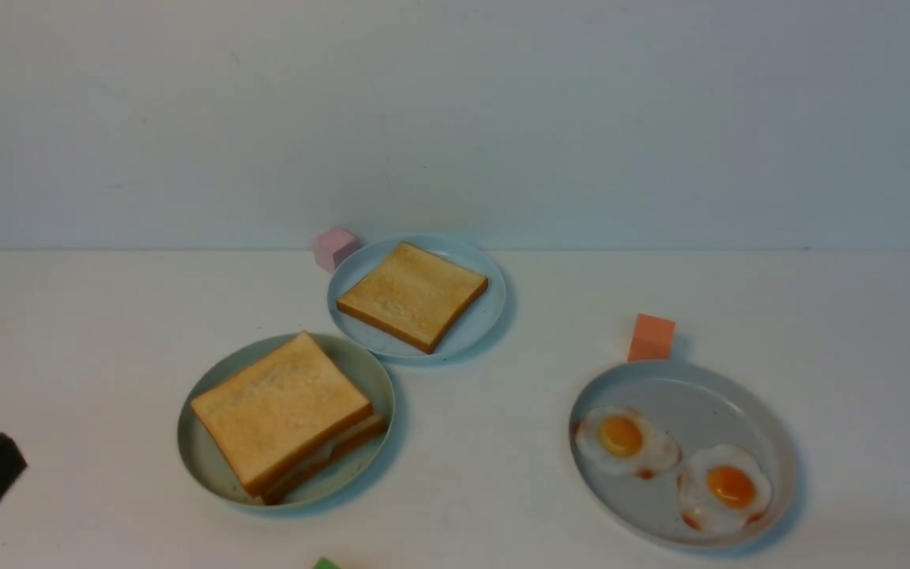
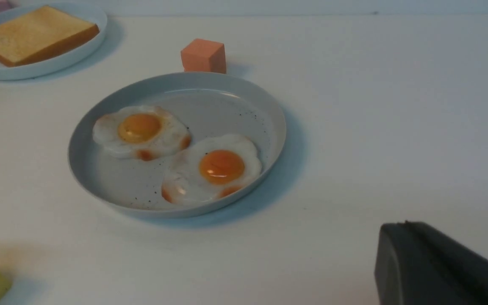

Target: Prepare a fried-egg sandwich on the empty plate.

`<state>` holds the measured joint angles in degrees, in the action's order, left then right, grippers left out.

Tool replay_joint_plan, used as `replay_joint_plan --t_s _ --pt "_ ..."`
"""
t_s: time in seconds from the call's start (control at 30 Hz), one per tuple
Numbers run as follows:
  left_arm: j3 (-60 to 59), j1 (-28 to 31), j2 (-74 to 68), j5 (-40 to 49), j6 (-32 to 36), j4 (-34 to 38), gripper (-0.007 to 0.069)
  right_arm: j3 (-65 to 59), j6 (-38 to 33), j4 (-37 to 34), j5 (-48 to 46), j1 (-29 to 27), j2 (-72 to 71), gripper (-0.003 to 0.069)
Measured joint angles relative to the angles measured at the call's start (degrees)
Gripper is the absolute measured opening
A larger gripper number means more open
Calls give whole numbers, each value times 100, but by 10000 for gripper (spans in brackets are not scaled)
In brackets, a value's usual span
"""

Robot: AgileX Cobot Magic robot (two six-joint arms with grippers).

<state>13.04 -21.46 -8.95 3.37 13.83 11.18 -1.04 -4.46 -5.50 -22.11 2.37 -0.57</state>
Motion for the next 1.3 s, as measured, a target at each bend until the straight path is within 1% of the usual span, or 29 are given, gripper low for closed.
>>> replay_joint_plan --t_s 0.03,0.07,0.1,0.13,0.17,0.23,0.3,0.37,0.43,0.5,0.57,1.3 --pt "-6 31 0 0 -80 -84 -13 0 0 -7 0 0 0 13" --pt "-72 335 154 -15 -701 -621 -13 0 0 -7 0 0 0 15" --pt "-164 562 273 -10 -1051 -861 -13 0 0 -7 0 0 0 15" --pt "-164 609 299 -10 -1115 -902 -13 0 0 -7 0 0 0 15" --pt "-377 943 503 5 -1504 -1118 -13 0 0 -7 0 0 0 18" --pt "-716 1379 799 73 -1898 -1203 -13 0 0 -7 0 0 0 19" --pt "-1107 1749 941 166 -2170 -1118 -13 0 0 -7 0 0 0 21" --pt "-1280 1875 959 283 -2275 -1053 -13 0 0 -7 0 0 -2 22" --pt "-1443 2059 957 1071 -2460 -875 -13 0 0 -7 -2 0 -6 25" --pt "-1479 2089 957 1666 -2471 -837 -13 0 0 -7 -2 0 -6 27" --pt "-1485 2089 957 1864 -2475 -826 -13 0 -6 -7 -2 0 -6 29" --pt "-1485 2096 957 1881 -2475 -819 -13 0 -12 -7 -2 0 -6 60"
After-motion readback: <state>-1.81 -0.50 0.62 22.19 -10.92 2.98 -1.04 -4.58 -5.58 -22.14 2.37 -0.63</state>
